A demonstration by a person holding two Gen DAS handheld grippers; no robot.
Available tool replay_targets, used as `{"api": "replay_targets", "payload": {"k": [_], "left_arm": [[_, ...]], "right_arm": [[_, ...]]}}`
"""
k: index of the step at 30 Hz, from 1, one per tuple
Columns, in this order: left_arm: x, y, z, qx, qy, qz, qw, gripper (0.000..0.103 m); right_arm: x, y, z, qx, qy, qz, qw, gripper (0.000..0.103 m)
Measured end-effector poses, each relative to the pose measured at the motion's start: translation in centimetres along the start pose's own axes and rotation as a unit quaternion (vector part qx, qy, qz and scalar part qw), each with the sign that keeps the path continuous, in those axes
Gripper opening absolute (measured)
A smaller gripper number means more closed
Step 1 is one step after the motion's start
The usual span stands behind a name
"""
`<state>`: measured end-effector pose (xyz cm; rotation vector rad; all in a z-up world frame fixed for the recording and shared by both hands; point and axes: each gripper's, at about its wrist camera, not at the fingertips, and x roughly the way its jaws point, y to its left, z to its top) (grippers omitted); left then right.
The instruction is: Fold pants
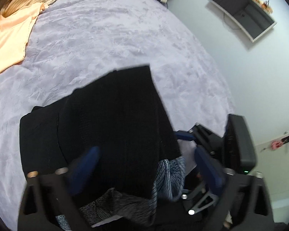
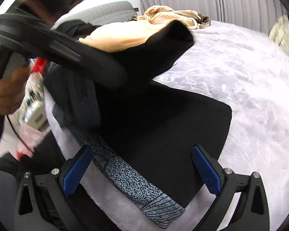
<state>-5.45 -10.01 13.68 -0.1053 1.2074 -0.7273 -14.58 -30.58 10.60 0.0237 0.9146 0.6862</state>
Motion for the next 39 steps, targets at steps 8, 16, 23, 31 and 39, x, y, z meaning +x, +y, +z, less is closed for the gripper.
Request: {"api": "replay_targets", "payload": {"k": [8, 16, 23, 31, 39], "left_arm": [[-1.7, 3.2, -1.2, 0.002, -0.057, 0.145, 0.9878, 0.102], [-1.8, 12.4, -5.1, -0.107, -0.060, 0.184, 0.9752, 0.102], [-0.3, 12.9, -5.7, -0.106, -0.051, 0.206, 0.9715, 0.102], [-0.5, 13.3, -5.9, -0.106, -0.050, 0.215, 0.9695, 0.102], [0.4, 12.4, -5.2, -0.109, -0.044, 0.200, 0.9726, 0.103]], "right_arm": [[-0.3, -0.9, 0.6, 0.047, -0.006, 0.035, 0.998, 0.103], [0.6, -4.9, 1.5, 0.141, -0.021, 0.150, 0.978, 0.103], [4.0, -4.7, 5.1, 0.199, 0.022, 0.161, 0.966, 0.103], [3.9, -5.8, 4.7, 0.231, 0.037, 0.147, 0.961, 0.103], [4.3, -1.0, 7.4, 0.113, 0.051, 0.010, 0.992, 0.021]]}}
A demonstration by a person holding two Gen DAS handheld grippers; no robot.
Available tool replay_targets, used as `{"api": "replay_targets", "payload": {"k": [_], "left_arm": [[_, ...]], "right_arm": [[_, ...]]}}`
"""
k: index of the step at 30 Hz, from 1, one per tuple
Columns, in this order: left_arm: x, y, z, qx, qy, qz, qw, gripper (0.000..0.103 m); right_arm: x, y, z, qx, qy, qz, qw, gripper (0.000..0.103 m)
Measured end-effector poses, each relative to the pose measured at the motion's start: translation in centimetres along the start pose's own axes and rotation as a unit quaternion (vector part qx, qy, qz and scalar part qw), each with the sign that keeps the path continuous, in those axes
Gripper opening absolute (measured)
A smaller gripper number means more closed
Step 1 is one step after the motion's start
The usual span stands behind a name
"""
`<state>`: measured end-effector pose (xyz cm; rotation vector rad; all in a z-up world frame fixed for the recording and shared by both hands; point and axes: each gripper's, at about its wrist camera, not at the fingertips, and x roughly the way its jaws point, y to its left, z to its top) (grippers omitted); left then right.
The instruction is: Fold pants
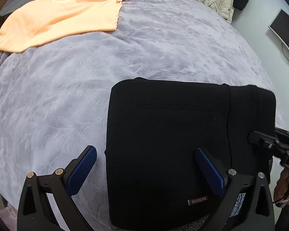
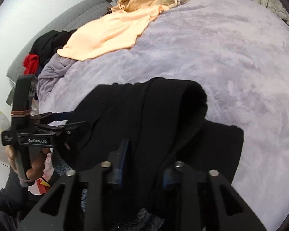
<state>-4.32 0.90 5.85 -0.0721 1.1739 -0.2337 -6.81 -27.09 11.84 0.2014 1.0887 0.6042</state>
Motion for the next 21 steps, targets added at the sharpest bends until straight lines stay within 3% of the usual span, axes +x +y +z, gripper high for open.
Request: {"api": "replay_targets", "payload": {"k": [6, 10, 13, 15, 16, 17, 18, 20, 21], "left_arm": [[-2.8, -4.2, 0.2, 0.072, -0.019, -0.024, 0.9970, 0.102], [-0.8, -5.9, 0.3, 0.089, -0.002, -0.021, 0.9958, 0.102], [1.9, -6.2, 0.2, 0.088, 0.013, 0.004, 0.9960, 0.103], [1.5, -5.7, 0.2, 0.079, 0.011, -0.004, 0.9968, 0.103], [0.9, -5.3, 0.3, 0.071, 0.009, -0.007, 0.9974, 0.102], [0.2, -5.0, 0.5, 0.065, 0.004, -0.010, 0.9978, 0.102], [-0.5, -4.7, 0.7, 0.062, -0.006, -0.013, 0.9980, 0.102], [-1.6, -4.3, 1.6, 0.057, -0.031, -0.006, 0.9978, 0.102], [-1.6, -4.3, 2.2, 0.055, -0.038, 0.002, 0.9978, 0.102]], "right_arm": [[-4.8, 0.4, -0.5, -0.005, -0.051, -0.016, 0.999, 0.018], [-4.5, -3.8, -1.5, 0.049, -0.038, -0.027, 0.998, 0.019], [-1.5, -6.5, -1.9, 0.085, -0.007, -0.056, 0.995, 0.043], [-1.8, -6.8, -1.9, 0.096, -0.014, -0.049, 0.994, 0.052], [-2.3, -6.5, -1.9, 0.096, -0.018, -0.057, 0.994, 0.064], [-3.3, -6.1, -1.9, 0.088, -0.032, -0.090, 0.992, 0.075], [-4.7, -5.2, -1.9, 0.069, -0.056, -0.140, 0.986, 0.079], [-6.5, -3.0, -1.5, 0.014, -0.101, -0.218, 0.971, 0.081], [-7.0, -1.6, -1.2, -0.022, -0.118, -0.233, 0.965, 0.081]]}}
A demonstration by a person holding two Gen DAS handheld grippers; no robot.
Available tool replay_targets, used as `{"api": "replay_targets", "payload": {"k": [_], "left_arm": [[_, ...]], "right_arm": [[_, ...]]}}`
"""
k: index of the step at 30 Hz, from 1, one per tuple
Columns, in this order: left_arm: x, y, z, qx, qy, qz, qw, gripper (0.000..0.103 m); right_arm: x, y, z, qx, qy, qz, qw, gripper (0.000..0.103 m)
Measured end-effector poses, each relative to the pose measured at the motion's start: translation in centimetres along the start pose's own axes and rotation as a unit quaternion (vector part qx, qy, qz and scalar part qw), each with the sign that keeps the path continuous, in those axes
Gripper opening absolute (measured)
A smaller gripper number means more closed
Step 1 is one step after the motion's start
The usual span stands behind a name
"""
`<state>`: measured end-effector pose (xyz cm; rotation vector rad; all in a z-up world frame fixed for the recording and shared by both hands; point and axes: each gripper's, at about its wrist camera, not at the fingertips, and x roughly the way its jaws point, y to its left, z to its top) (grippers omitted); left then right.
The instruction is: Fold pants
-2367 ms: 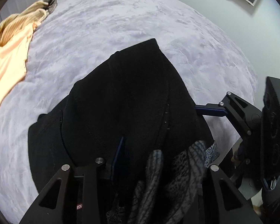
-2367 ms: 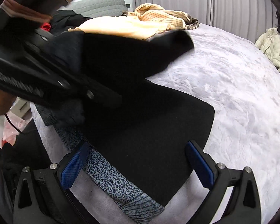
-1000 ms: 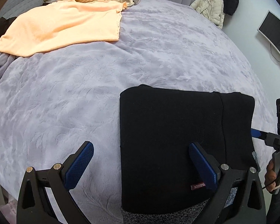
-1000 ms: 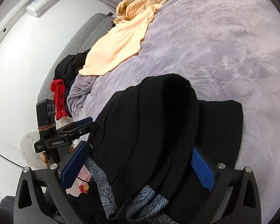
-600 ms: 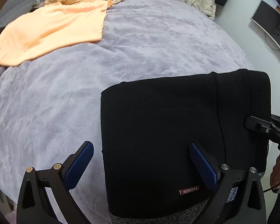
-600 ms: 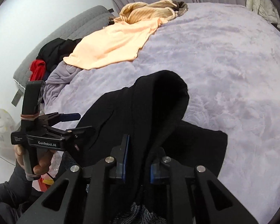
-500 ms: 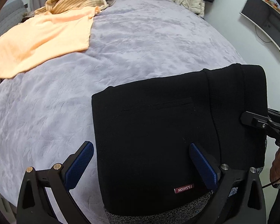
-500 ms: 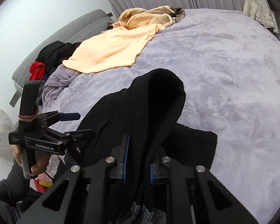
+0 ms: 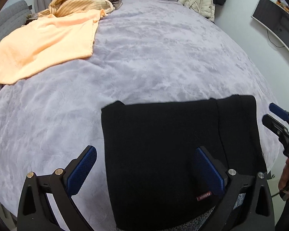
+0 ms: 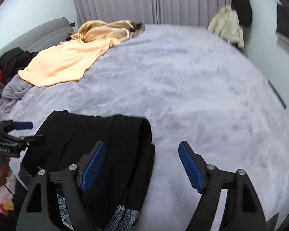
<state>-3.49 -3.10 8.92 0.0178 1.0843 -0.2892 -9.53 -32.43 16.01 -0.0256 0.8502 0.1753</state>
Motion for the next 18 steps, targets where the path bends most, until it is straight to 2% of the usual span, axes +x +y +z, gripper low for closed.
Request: {"api": "replay_targets", "payload": {"k": [2, 4, 5, 7, 9, 10, 12, 14, 16, 17, 18], "left_arm": [[0.9, 0.0, 1.2, -0.010, 0.003, 0.007, 0.9999, 0.102], [2.5, 0.0, 2.0, -0.016, 0.017, 0.002, 0.9997, 0.102], [3.5, -0.1, 2.2, -0.014, 0.024, 0.008, 0.9996, 0.102], [5.2, 0.1, 1.8, -0.016, 0.042, 0.019, 0.9988, 0.103], [6.6, 0.4, 1.1, -0.032, 0.052, 0.008, 0.9981, 0.103], [6.9, 0.5, 0.8, -0.035, 0.050, 0.006, 0.9981, 0.103], [7.0, 0.4, 0.6, -0.032, 0.041, 0.008, 0.9986, 0.103], [6.6, 0.2, 0.6, -0.028, 0.042, 0.011, 0.9987, 0.103], [5.6, 0.5, 0.5, -0.027, 0.044, 0.013, 0.9986, 0.103], [4.4, 0.5, 0.2, -0.026, 0.034, 0.019, 0.9989, 0.103], [3.0, 0.7, -0.3, -0.023, 0.015, 0.022, 0.9994, 0.103]], "right_arm": [[-0.4, 2.3, 1.0, -0.042, -0.012, 0.033, 0.999, 0.081], [1.1, 4.5, 1.8, -0.069, 0.002, 0.093, 0.993, 0.081], [2.5, 5.2, 2.1, -0.078, 0.018, 0.108, 0.991, 0.081], [5.9, 5.5, 2.2, -0.081, 0.053, 0.079, 0.992, 0.081], [9.8, 3.8, 1.4, -0.059, 0.101, 0.053, 0.992, 0.081], [10.9, 2.5, 0.7, -0.034, 0.117, 0.071, 0.990, 0.081], [11.1, 0.9, 0.1, -0.004, 0.108, 0.104, 0.989, 0.082], [10.3, 1.0, 0.0, -0.020, 0.100, 0.094, 0.990, 0.082], [8.8, 1.8, 0.1, -0.034, 0.092, 0.063, 0.993, 0.082], [7.7, 2.1, 0.0, -0.031, 0.083, 0.056, 0.995, 0.082], [5.7, 2.5, -0.3, -0.028, 0.063, 0.068, 0.995, 0.082]]}}
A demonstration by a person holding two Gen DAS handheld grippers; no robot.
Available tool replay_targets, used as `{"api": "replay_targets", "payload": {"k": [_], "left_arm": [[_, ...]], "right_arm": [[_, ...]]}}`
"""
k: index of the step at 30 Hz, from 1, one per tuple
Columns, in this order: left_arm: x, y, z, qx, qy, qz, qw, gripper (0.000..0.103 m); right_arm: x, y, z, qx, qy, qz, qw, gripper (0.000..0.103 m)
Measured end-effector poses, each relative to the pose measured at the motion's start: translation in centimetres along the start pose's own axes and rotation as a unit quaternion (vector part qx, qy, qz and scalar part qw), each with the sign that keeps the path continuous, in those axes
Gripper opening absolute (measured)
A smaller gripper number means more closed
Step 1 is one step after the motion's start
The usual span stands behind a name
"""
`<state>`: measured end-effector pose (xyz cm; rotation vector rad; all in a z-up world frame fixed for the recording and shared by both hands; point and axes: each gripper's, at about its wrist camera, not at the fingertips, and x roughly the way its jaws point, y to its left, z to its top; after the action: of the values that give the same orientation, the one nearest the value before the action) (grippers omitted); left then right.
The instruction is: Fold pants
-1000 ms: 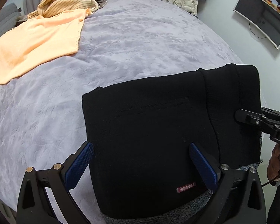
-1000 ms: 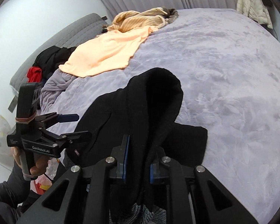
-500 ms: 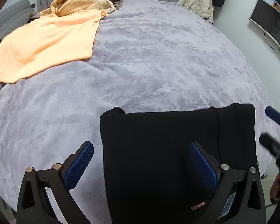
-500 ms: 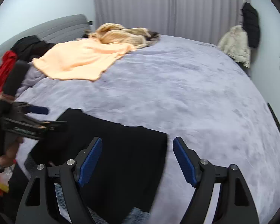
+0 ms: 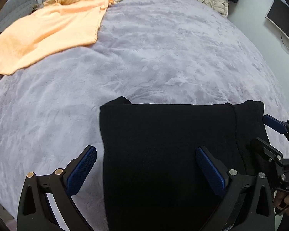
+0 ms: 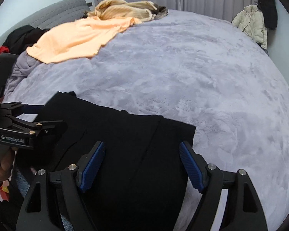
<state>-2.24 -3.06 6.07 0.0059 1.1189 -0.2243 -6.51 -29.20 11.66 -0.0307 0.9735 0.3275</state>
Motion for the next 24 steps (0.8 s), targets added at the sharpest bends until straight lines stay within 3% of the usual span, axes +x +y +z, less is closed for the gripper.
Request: {"api": "replay_targets", "payload": {"k": [3, 8, 14, 19, 22, 24], "left_arm": [[-2.4, 0.0, -2.1, 0.012, -0.019, -0.014, 0.9997, 0.103], [-2.8, -1.1, -6.3, 0.052, -0.035, 0.012, 0.9980, 0.103], [-1.2, 1.0, -6.7, -0.017, -0.012, -0.041, 0.9989, 0.103], [-4.3, 0.2, -8.5, -0.008, -0.058, -0.012, 0.9982, 0.103], [-4.4, -1.0, -9.2, 0.008, -0.060, 0.002, 0.9982, 0.103], [-3.5, -1.7, -9.4, 0.020, -0.051, 0.026, 0.9982, 0.103]], "right_arm": [[-3.3, 2.8, -1.8, -0.026, -0.031, 0.027, 0.999, 0.085], [-2.8, 5.8, -6.4, -0.066, -0.007, -0.024, 0.998, 0.085], [-2.3, 6.2, -8.0, -0.086, -0.014, -0.053, 0.995, 0.087], [-4.5, 7.0, -7.9, -0.080, -0.020, -0.046, 0.996, 0.089], [-3.9, 7.6, -8.4, -0.100, -0.008, -0.070, 0.992, 0.090], [-3.3, 7.6, -8.4, -0.099, 0.001, -0.068, 0.993, 0.097]]}}
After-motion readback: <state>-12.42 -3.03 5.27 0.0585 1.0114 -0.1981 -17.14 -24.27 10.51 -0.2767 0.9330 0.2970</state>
